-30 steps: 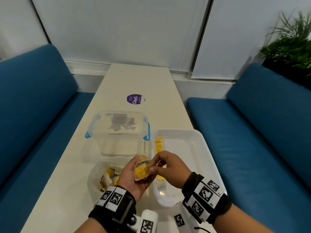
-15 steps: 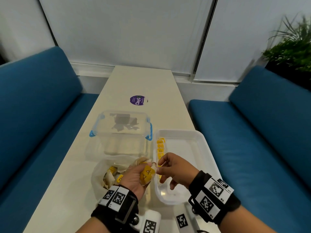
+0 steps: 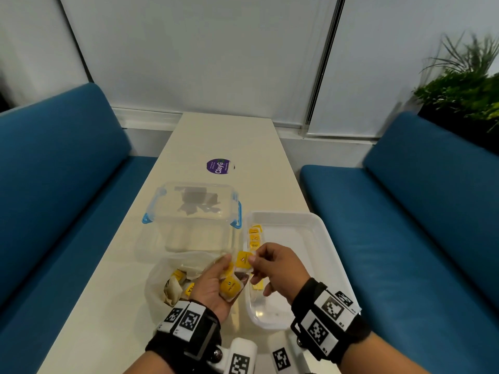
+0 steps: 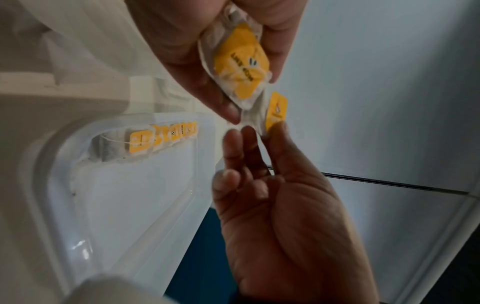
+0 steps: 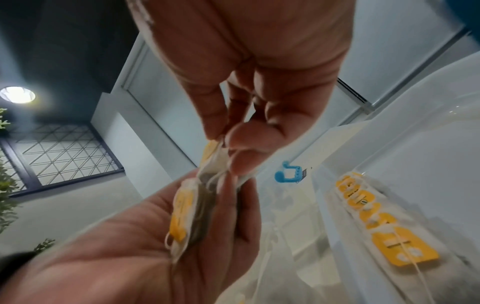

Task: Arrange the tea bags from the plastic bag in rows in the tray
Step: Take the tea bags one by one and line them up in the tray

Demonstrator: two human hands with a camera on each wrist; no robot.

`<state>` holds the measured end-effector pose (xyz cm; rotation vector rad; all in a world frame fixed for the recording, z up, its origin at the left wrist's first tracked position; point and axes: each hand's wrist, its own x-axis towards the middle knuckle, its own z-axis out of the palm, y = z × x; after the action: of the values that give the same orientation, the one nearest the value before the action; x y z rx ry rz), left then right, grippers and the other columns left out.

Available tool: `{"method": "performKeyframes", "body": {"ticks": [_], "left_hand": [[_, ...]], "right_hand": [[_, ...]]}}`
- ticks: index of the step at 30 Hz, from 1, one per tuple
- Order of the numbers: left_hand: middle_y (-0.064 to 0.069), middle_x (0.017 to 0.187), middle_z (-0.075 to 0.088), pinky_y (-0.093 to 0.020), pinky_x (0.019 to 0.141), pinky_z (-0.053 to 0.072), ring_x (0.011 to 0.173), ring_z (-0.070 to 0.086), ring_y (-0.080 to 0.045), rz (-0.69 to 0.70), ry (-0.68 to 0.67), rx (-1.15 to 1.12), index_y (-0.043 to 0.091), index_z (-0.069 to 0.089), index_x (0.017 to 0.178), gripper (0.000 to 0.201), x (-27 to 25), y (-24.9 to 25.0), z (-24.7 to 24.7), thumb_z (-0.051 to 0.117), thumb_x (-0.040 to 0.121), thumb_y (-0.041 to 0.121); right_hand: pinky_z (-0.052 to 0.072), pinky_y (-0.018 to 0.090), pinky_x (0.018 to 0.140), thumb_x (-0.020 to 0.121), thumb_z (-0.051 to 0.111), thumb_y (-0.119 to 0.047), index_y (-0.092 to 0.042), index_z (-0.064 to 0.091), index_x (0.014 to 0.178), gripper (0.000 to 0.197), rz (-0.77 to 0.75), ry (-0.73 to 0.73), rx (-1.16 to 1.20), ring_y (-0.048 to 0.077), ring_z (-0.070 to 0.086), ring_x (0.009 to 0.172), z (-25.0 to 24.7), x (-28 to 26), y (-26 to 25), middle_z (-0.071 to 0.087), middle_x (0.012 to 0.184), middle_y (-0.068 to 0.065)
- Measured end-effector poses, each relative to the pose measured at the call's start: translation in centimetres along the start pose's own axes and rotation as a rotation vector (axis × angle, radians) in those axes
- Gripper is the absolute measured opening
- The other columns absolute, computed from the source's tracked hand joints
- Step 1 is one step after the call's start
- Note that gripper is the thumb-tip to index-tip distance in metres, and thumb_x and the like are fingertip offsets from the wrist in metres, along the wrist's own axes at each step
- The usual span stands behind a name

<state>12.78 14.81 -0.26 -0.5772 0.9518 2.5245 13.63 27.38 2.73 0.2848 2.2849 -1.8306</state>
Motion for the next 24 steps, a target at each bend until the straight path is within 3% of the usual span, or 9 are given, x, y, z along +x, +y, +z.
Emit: {"method": "performKeyframes", "body": {"ticks": [2,6,9,11,15,18,21,22,24], "left_hand": [[-0.013,0.076,0.073,-0.030,0.068,0.057,0.061,0.071,-0.019,-0.034,-0.089,-0.006,0.003,0.065,0.092,0.020,-0.3,0.0,-0.1,0.059,0.081,0.019],[-0.014,0.082,0.073,-0.027,0.058,0.059,0.068,0.072,-0.020,-0.052,-0.108,-0.007,0.001,0.067,0.096,0.020,-0.5,-0.3,0.2,0.053,0.088,0.012],[-0.007,0.062,0.071,-0.023,0.050,0.056,0.052,0.068,-0.016,-0.042,0.038,-0.023,0.006,0.062,0.084,0.008,-0.2,-0.1,-0.1,0.056,0.088,0.008],[-0.002,0.055,0.068,-0.018,0.041,0.052,0.048,0.065,-0.014,-0.058,0.126,-0.020,0.012,0.059,0.077,0.010,-0.3,0.4,-0.4,0.060,0.086,0.010],[-0.002,0.061,0.067,-0.009,0.031,0.036,0.046,0.064,-0.012,-0.105,0.164,-0.002,0.016,0.057,0.076,0.011,0.0,1.1,-0.9,0.061,0.086,0.015],[-0.001,0.054,0.067,-0.009,0.032,0.037,0.044,0.064,-0.011,-0.118,0.165,0.004,0.017,0.057,0.076,0.011,0.3,1.3,-1.1,0.062,0.086,0.016],[-0.002,0.053,0.067,-0.010,0.033,0.039,0.043,0.064,-0.011,-0.129,0.176,0.016,0.016,0.056,0.076,0.011,0.6,1.3,-1.4,0.062,0.086,0.015],[-0.003,0.055,0.067,-0.010,0.033,0.040,0.043,0.064,-0.012,-0.133,0.181,0.019,0.015,0.056,0.077,0.011,0.7,1.3,-1.4,0.062,0.086,0.014],[-0.005,0.066,0.066,-0.011,0.033,0.040,0.042,0.063,-0.012,-0.147,0.186,0.017,0.014,0.056,0.077,0.010,0.9,1.4,-1.5,0.062,0.086,0.014]], "right_hand": [[0.041,0.022,0.038,0.090,0.059,-0.012,-0.010,0.052,0.075,0.017,-0.007,0.034,0.007,0.012,0.058,0.050,-0.3,0.2,-0.1,0.059,0.063,0.007],[0.042,0.023,0.039,0.091,0.057,-0.012,-0.010,0.049,0.073,0.020,0.000,0.087,0.007,0.016,0.060,0.055,-0.5,0.4,-0.1,0.061,0.066,0.011],[0.042,0.022,0.039,0.091,0.055,-0.011,-0.011,0.046,0.072,0.021,-0.043,0.206,-0.085,0.015,0.063,0.060,-1.4,0.8,0.2,0.063,0.073,0.007],[0.040,0.018,0.038,0.092,0.052,-0.011,-0.012,0.045,0.076,0.017,-0.065,0.233,-0.255,0.008,0.061,0.055,-2.4,1.2,0.4,0.062,0.073,0.002],[0.043,0.019,0.043,0.090,0.050,-0.007,-0.016,0.046,0.076,0.017,0.044,-0.057,-0.577,0.004,0.054,0.044,-3.9,1.8,1.2,0.060,0.069,0.001],[0.047,0.021,0.068,0.088,0.053,-0.005,-0.020,0.058,0.080,0.017,0.071,-0.165,-0.851,0.013,0.056,0.072,-3.8,2.5,1.8,0.058,0.084,-0.003],[0.045,0.024,0.086,0.088,0.051,-0.004,-0.007,0.066,0.104,0.022,0.101,-0.276,-0.959,0.017,0.056,0.094,-3.0,2.9,2.1,0.064,0.110,0.006],[0.046,0.025,0.086,0.089,0.050,-0.003,-0.006,0.066,0.107,0.025,0.130,-0.317,-0.973,0.017,0.056,0.092,-2.8,3.0,2.3,0.065,0.112,0.008],[0.049,0.023,0.075,0.089,0.048,-0.002,-0.007,0.066,0.105,0.025,0.195,-0.387,-0.976,0.014,0.055,0.081,-2.2,3.3,2.9,0.065,0.097,0.004]]}}
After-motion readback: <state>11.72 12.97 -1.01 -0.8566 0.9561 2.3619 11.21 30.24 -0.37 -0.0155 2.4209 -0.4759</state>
